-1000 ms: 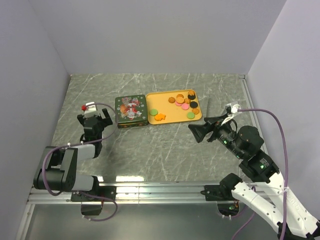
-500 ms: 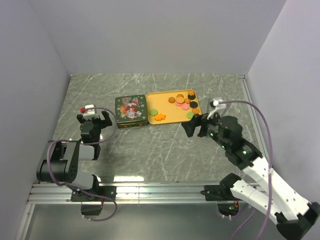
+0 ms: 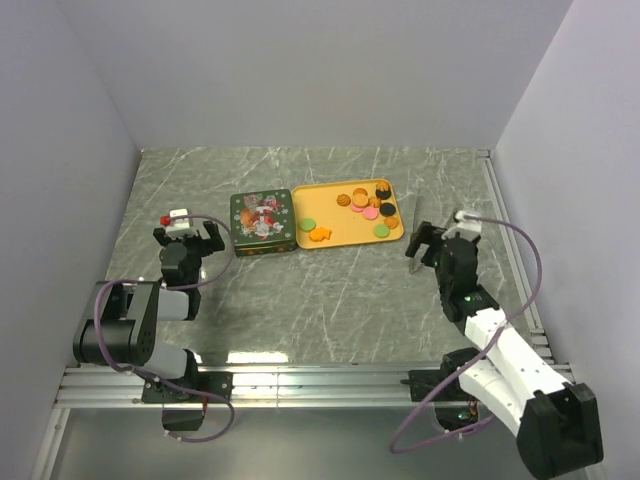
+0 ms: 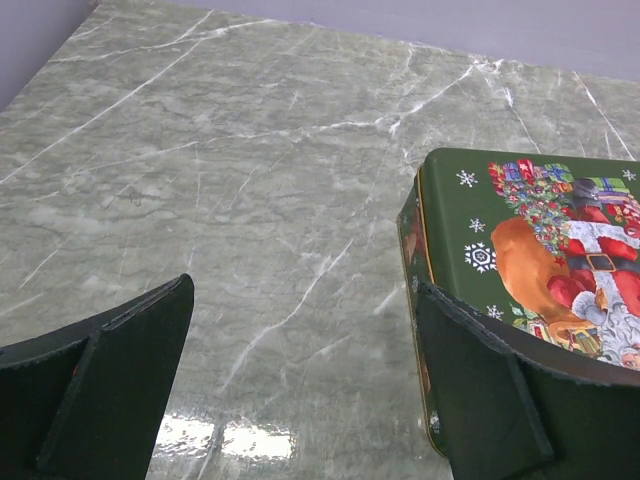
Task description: Pack the cookies
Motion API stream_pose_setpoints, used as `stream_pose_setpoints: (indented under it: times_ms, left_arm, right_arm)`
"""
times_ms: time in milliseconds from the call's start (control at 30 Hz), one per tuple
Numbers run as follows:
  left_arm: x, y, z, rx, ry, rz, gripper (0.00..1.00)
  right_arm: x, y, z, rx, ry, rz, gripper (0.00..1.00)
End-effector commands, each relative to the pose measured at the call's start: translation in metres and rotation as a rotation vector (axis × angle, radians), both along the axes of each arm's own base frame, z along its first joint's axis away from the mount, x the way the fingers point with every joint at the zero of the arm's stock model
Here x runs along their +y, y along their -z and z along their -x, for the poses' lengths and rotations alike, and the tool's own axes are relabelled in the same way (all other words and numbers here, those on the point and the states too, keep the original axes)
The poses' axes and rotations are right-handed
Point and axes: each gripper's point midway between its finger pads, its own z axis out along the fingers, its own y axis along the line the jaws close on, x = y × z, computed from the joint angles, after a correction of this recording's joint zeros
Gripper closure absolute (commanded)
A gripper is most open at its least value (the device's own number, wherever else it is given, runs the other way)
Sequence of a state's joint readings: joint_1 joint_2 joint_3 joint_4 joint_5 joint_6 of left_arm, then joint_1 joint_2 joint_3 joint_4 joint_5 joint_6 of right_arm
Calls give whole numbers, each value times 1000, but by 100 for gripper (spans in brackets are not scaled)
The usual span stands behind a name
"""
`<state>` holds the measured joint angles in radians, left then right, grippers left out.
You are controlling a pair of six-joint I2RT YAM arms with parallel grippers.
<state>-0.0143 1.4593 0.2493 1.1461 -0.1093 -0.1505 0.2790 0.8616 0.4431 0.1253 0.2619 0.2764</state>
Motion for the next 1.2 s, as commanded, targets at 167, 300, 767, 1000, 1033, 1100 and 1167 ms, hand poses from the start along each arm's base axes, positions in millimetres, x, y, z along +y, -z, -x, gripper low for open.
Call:
stream_pose_setpoints:
  times_ms: [167,300,767,1000,1033,1100,1167]
  left_arm:
    - [-2,-15,-3,-61,13,-11,0]
    - [-2,-16,-3,-66,6,-13,1]
    - [-2,-16,-2,-65,0,-14,1]
    - [-2,-16,-3,-65,-1,-18,0]
    - [-2,-16,-3,-67,-1,-17,1]
    - [-2,-15,-2,-64,-1,-18,1]
    - [-2,-16,-3,-65,-1,-18,1]
  right_arm:
    - [-82,-7,-7,-239,301,20,0]
    - [-101,6,-6,-258,357,18,0]
    - [-54,9,-57,-279,-20,92,0]
    - [-49,16,-51,-307,-33,114,0]
    - [-49,15,-51,-312,-34,114,0]
    - [-49,14,-51,-310,-31,114,0]
    - [-49,14,-51,-313,-34,114,0]
